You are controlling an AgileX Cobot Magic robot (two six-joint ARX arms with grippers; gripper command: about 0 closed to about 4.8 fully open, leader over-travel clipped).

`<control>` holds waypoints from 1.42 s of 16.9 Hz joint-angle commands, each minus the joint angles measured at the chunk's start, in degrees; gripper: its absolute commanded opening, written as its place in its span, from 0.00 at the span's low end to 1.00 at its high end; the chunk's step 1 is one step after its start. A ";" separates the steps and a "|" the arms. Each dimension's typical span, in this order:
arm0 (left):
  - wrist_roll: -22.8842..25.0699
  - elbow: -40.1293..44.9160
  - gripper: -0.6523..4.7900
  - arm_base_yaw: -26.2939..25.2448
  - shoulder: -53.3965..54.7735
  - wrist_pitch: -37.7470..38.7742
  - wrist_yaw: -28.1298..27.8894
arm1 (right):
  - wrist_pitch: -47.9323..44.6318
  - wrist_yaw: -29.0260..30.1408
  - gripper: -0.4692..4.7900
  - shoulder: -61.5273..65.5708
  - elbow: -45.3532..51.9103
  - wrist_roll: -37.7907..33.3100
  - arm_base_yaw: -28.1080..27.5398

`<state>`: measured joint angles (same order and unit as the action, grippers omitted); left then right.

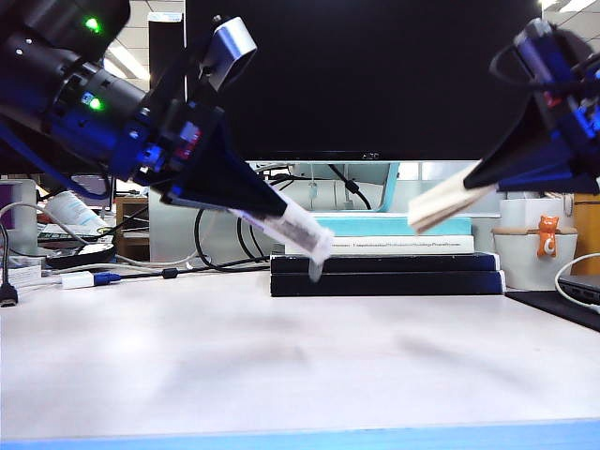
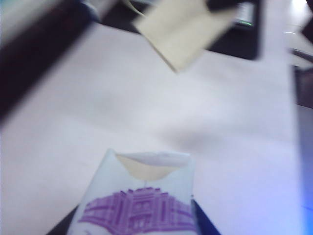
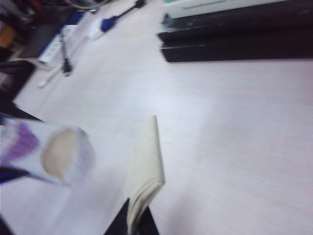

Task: Pick up a packet of tissues from the table with the left hand, then take a tissue from it with the right hand.

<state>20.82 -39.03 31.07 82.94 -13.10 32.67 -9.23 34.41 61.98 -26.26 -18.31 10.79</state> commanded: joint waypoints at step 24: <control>-16.00 19.93 1.00 -11.30 -18.05 -26.34 -18.93 | -9.27 -18.99 0.90 -2.32 2.29 5.16 -0.09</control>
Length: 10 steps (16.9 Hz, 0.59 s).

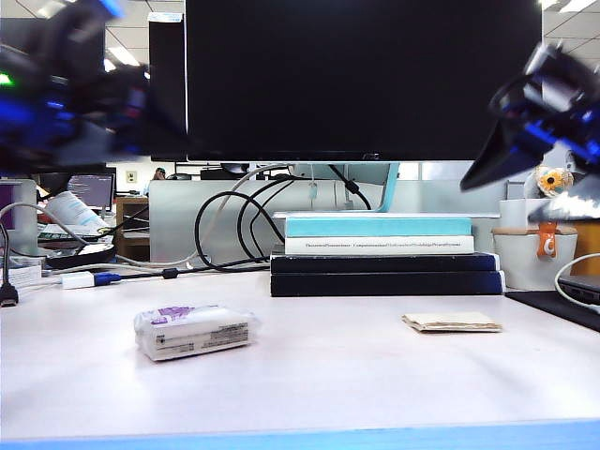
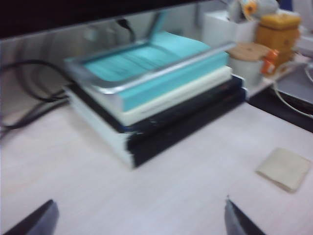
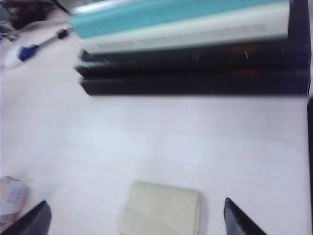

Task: Pick up a packet of tissues from the table with the left hand, then take a tissue from it with the right hand.

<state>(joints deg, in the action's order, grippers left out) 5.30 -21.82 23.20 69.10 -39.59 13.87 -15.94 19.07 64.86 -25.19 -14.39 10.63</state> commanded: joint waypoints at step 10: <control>-2.34 8.02 0.78 -13.88 -23.96 9.88 -0.35 | -8.31 -17.90 0.40 -30.16 10.25 6.97 0.07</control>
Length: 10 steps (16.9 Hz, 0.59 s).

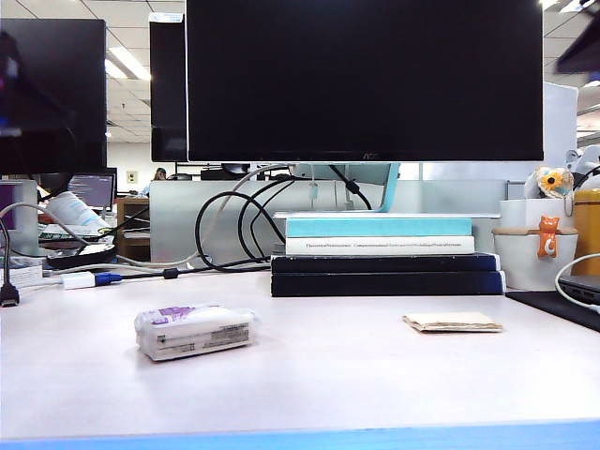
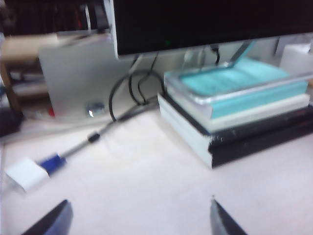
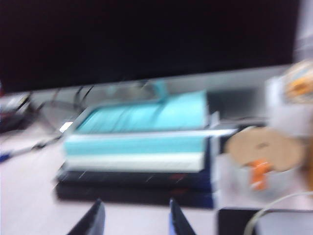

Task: Pick up a packet of tissues from the table with the left hand, then take a tissue from it with the right hand.

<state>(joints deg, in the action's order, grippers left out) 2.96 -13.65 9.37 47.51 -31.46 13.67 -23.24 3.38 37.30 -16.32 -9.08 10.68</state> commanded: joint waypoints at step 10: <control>-3.65 5.60 0.62 -12.59 -27.43 20.00 2.05 | 3.69 -6.32 0.08 -20.15 7.69 2.19 -0.24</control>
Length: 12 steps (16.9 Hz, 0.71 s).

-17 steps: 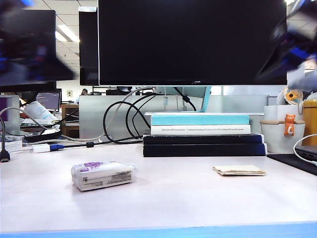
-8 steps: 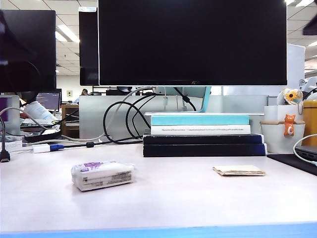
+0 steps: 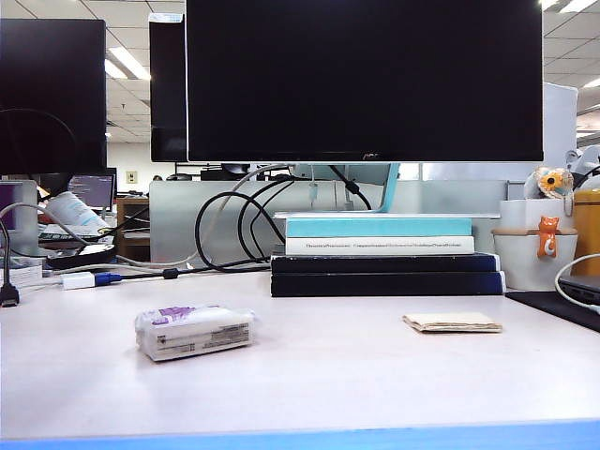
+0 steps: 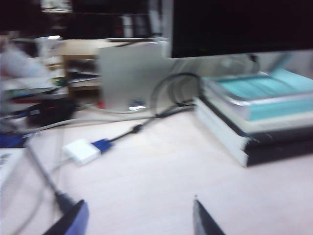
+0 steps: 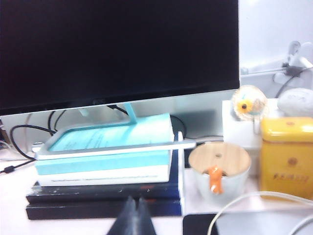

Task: Pick up a packet of tissues from the table with the left hand, then take a tissue from it with the right hand.

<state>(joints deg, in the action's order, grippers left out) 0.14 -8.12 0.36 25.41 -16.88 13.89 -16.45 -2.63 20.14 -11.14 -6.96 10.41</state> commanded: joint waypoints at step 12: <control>-0.52 0.83 0.11 -11.43 -25.33 28.89 -9.29 | 2.99 -5.40 0.08 -10.95 11.15 -0.48 0.00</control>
<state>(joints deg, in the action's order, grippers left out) -1.48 -7.14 -11.03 0.34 11.14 8.23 -14.22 -7.60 9.10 -0.62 -7.55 10.41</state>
